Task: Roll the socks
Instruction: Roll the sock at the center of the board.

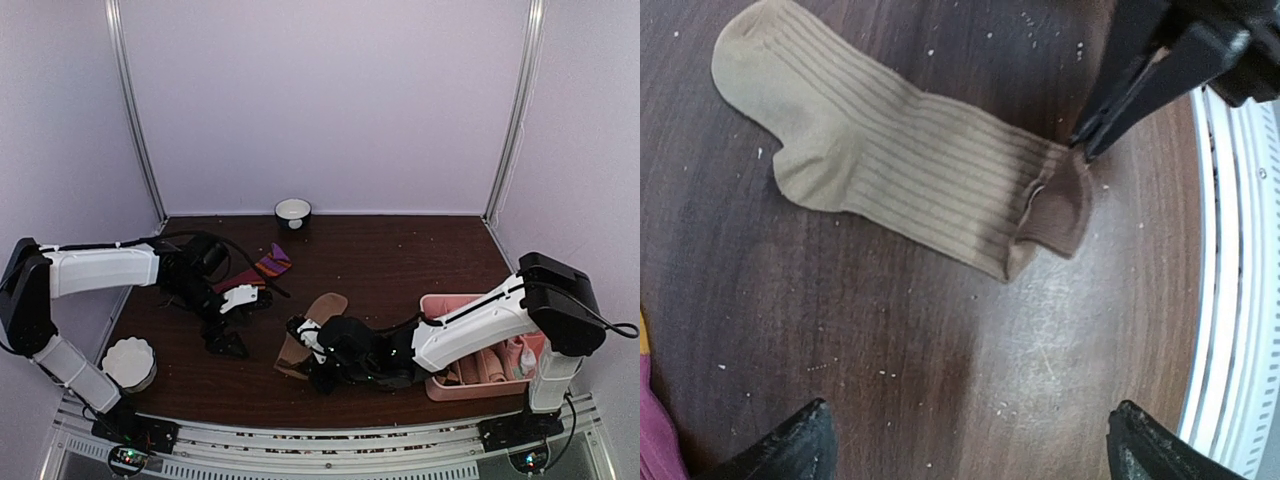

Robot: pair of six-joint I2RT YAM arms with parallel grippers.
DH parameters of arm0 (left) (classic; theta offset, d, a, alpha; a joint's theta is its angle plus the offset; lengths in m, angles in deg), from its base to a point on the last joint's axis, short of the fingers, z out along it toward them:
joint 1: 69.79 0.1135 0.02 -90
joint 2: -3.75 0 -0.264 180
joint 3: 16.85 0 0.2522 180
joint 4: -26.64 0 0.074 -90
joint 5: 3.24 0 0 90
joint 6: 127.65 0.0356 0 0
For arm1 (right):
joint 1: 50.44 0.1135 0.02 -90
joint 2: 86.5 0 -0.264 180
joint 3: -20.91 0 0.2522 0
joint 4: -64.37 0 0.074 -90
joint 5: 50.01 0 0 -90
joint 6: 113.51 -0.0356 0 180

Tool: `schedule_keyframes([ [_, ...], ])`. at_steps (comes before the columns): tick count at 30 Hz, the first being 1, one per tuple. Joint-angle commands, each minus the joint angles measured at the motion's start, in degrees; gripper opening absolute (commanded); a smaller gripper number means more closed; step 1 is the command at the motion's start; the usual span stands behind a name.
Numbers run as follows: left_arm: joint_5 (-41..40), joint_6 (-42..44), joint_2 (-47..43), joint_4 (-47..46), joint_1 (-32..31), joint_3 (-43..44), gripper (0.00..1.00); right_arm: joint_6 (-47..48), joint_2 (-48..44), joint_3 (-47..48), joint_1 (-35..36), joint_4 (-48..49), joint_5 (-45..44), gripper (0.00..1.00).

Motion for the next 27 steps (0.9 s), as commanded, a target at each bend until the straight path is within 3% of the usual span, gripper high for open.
schedule_keyframes([
  [1,4.5,1.4,-1.8,-4.2,-0.5,-1.9,0.95,-8.9,1.9,-0.4,-1.1,0.1,6.2,0.0],
  [8,-0.4,-1.6,-4.4,-10.7,-7.3,-6.4,0.91,-15.2,1.5,-3.0,-2.5,7.8,11.0,0.0],
  [16,-4.9,-1.4,-9.2,-15.1,-9.4,-9.9,0.88,-20.4,3.8,-3.4,-3.5,20.4,19.7,0.0],
  [20,-5.7,1.7,-8.4,-14.4,-11.4,-9.5,0.86,-21.6,5.9,-1.5,-4.0,20.9,22.8,0.0],
  [27,-6.8,7.8,-4.5,-10.4,-15.5,-7.0,0.74,-22.8,5.8,-2.3,-5.0,20.9,23.0,0.0],
])
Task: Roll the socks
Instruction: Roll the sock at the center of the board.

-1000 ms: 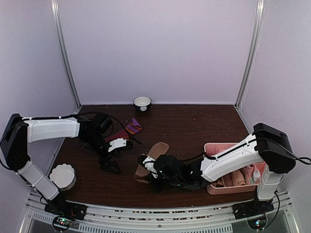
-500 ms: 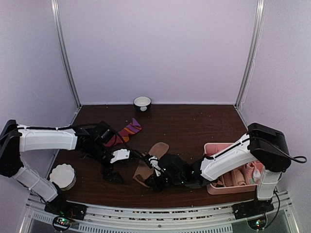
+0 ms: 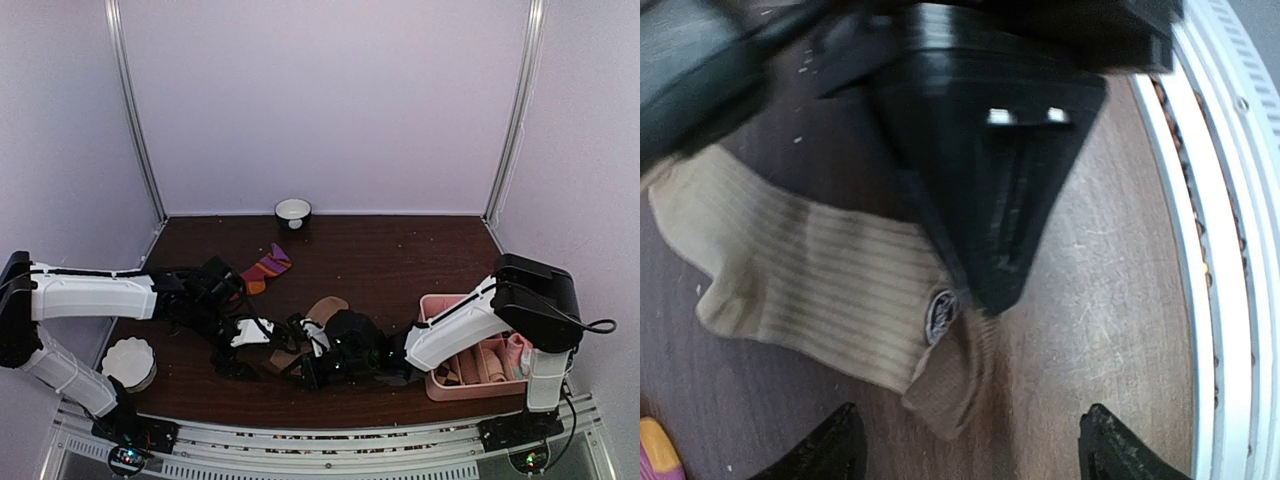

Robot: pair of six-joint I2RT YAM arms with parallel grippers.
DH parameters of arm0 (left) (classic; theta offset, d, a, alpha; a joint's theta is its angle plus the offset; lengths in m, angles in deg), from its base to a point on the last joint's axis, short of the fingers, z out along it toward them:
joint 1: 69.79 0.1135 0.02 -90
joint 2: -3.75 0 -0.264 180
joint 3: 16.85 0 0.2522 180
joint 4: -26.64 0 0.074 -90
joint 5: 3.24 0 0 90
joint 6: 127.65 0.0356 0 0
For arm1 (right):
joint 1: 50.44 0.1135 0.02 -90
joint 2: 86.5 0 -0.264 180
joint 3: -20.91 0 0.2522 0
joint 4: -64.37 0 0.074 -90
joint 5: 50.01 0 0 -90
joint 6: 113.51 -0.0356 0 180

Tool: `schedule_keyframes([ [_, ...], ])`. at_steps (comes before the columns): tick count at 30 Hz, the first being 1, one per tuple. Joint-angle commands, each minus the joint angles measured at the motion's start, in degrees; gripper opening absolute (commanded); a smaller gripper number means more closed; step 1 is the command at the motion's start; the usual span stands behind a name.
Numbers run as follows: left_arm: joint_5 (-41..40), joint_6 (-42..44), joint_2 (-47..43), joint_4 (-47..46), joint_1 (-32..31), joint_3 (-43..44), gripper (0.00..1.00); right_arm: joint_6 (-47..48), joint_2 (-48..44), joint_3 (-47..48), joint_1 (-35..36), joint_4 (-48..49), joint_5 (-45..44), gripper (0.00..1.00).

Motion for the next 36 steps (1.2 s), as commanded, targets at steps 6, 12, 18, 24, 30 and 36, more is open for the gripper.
schedule_keyframes([
  [6,-3.5,5.4,4.8,0.4,-3.5,3.2,0.57,-1.7,0.2,-0.2,-1.2,1.7,2.5,0.0],
  [12,-5.9,5.9,4.7,-2.5,-4.2,2.4,0.5,-2.3,0.3,-0.6,-1.3,2.3,3.4,0.0],
  [18,-7.1,6.1,5.5,-3.3,-5.1,2.5,0.47,-2.7,0.3,-0.4,-1.5,2.8,4.3,0.0],
  [24,-7.9,6.6,6.6,-2.4,-6.1,2.9,0.26,-3.2,0.4,-0.5,-1.7,3.1,4.7,0.0],
  [30,-7.2,5.8,6.6,0.2,-6.1,3.2,0.0,-3.4,0.0,-1.7,-2.4,1.7,3.1,0.31],
  [36,-6.4,4.8,6.6,1.5,-6.2,2.7,0.0,-2.3,-6.0,-6.3,-7.4,-0.7,0.5,0.52],
])
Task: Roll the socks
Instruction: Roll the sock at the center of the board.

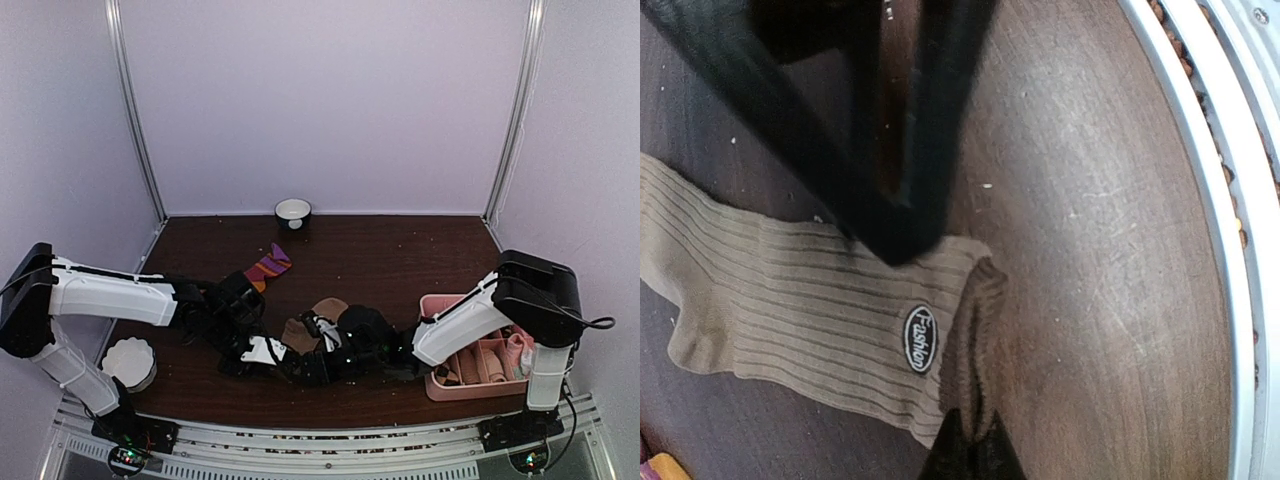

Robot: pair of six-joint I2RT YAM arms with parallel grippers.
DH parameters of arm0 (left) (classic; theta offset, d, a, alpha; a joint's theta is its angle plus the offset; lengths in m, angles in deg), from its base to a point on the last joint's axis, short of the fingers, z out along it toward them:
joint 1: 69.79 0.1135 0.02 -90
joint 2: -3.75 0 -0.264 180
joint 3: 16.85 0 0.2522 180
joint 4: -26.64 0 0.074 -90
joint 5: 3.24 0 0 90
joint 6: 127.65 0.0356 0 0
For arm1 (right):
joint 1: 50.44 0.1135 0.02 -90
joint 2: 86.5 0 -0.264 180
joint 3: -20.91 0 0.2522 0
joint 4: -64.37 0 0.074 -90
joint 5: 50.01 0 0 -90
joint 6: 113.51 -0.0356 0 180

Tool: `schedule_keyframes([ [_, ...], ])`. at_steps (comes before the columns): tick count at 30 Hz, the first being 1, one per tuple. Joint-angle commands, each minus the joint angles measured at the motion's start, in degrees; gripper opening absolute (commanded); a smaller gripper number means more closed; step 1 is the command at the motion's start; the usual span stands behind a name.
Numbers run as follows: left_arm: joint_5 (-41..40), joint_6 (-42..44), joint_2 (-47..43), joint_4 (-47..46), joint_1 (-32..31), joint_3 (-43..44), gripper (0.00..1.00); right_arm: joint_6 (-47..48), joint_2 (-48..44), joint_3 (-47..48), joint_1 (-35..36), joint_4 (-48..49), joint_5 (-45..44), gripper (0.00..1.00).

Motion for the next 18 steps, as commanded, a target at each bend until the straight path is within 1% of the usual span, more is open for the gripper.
schedule_keyframes([
  [1,1.0,-1.1,0.4,1.4,-0.4,1.2,0.0,1.4,-6.1,-3.0,-4.9,-3.5,-3.4,0.51],
  [4,0.2,-1.8,1.2,1.9,-0.8,1.8,0.0,2.3,-7.7,-2.1,-7.1,-6.6,-5.2,0.46],
  [6,-0.2,-2.5,2.0,2.2,-1.0,2.3,0.0,3.8,-7.2,2.3,-7.6,-11.1,-6.7,0.41],
  [8,0.1,-2.9,2.5,2.6,-1.0,2.5,0.0,5.2,-5.1,7.0,-8.0,-16.3,-8.8,0.34],
  [12,1.1,-3.9,3.4,3.6,-1.1,3.0,0.0,6.0,-0.2,13.9,-9.9,-23.2,-11.3,0.23],
  [15,1.8,-4.4,4.1,4.6,-1.1,3.3,0.0,5.5,2.1,15.8,-11.6,-25.7,-12.0,0.2],
  [18,2.3,-4.8,5.3,5.9,-1.1,4.2,0.0,7.0,3.5,17.3,-12.9,-29.5,-13.8,0.18],
])
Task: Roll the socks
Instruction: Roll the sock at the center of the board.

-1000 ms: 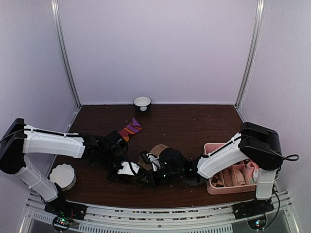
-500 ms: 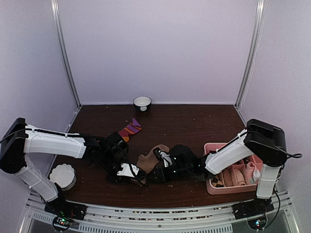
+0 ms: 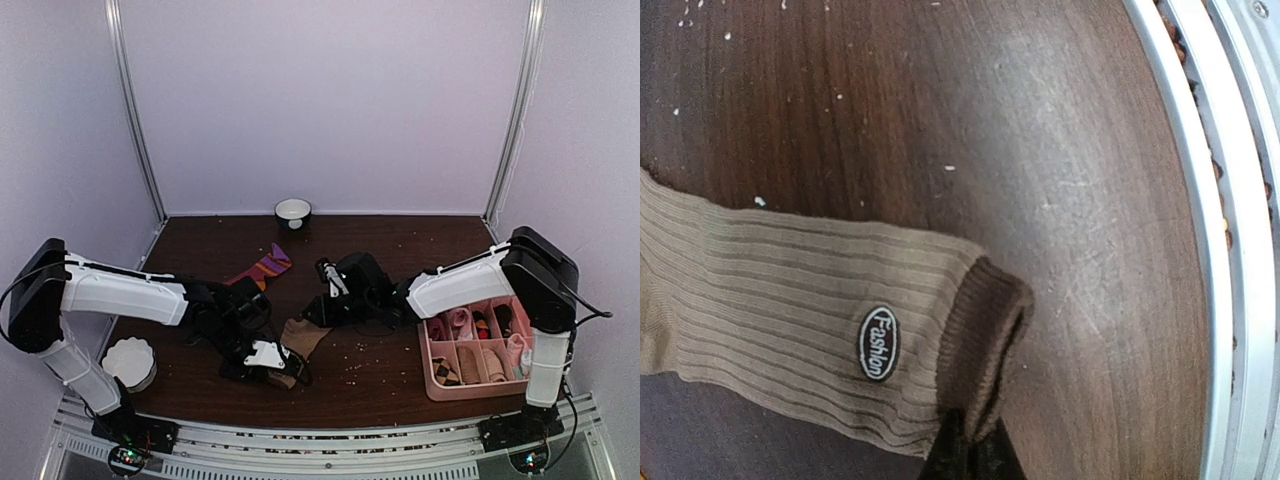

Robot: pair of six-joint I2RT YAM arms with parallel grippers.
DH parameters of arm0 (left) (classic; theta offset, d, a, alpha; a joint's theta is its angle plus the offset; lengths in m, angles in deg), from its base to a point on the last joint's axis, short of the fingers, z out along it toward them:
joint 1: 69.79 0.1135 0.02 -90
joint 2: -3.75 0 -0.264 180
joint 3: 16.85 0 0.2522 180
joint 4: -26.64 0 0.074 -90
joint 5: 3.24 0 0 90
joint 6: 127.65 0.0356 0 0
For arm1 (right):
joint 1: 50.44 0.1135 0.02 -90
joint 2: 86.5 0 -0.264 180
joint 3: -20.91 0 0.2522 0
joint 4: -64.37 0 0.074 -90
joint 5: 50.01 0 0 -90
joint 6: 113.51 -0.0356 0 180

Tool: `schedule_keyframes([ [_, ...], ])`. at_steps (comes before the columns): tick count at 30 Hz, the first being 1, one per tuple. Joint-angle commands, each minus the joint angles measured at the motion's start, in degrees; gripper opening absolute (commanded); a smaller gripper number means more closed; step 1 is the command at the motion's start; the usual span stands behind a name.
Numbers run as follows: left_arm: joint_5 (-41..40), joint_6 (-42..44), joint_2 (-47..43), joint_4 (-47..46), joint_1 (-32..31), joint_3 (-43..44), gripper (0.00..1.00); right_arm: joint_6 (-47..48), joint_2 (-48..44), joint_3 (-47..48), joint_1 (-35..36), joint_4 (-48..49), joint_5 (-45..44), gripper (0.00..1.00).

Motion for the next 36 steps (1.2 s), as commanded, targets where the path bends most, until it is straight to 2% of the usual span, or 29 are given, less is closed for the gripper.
schedule_keyframes([
  [1,2.0,-1.6,2.2,2.8,-0.3,2.7,0.0,2.9,3.2,2.0,-2.4,-10.1,-4.9,0.17],
  [10,2.9,-3.7,6.7,6.2,-0.3,7.2,0.0,7.9,8.7,11.7,-3.3,-20.8,-8.6,0.16],
  [14,3.4,-6.4,8.7,6.6,-0.2,8.4,0.0,7.9,10.6,15.0,-3.4,-21.6,-11.7,0.16],
  [17,4.3,-9.7,11.2,7.1,-0.2,9.7,0.0,8.5,7.9,13.8,-3.4,-19.5,-15.0,0.17],
  [18,4.7,-10.3,12.3,7.8,-0.2,10.5,0.0,8.9,5.9,11.6,-3.4,-16.8,-16.1,0.21],
  [20,4.6,-10.9,14.3,8.9,0.0,12.1,0.0,10.1,0.7,6.0,-3.4,-11.3,-19.1,0.35],
  [23,6.3,-10.9,15.6,10.8,0.8,13.9,0.0,12.3,-8.4,-4.0,-3.2,-2.2,-24.3,0.49],
  [24,7.2,-10.7,15.6,11.3,1.0,14.3,0.0,13.2,-11.4,-6.7,-3.2,-0.1,-25.7,0.56],
  [26,8.8,-10.6,15.6,11.7,1.7,15.1,0.0,14.6,-17.0,-12.2,-3.0,3.2,-28.2,0.87],
  [27,9.7,-10.5,15.7,11.8,2.1,15.4,0.0,14.8,-19.9,-14.4,-2.9,4.5,-28.9,0.99],
  [29,10.8,-10.2,16.0,12.1,2.9,15.8,0.0,13.2,-24.9,-19.3,-3.0,7.8,-30.9,1.0],
  [31,11.6,-9.9,16.4,12.2,3.6,15.8,0.0,6.3,-28.7,-23.9,-3.5,7.2,-35.4,1.0],
  [32,11.8,-9.6,16.8,12.3,4.1,16.0,0.0,4.4,-30.2,-26.1,-4.0,8.5,-35.0,1.0],
  [36,13.7,-8.9,18.7,14.0,5.7,17.3,0.0,7.5,-32.7,-35.5,-4.3,21.0,-20.0,1.0],
])
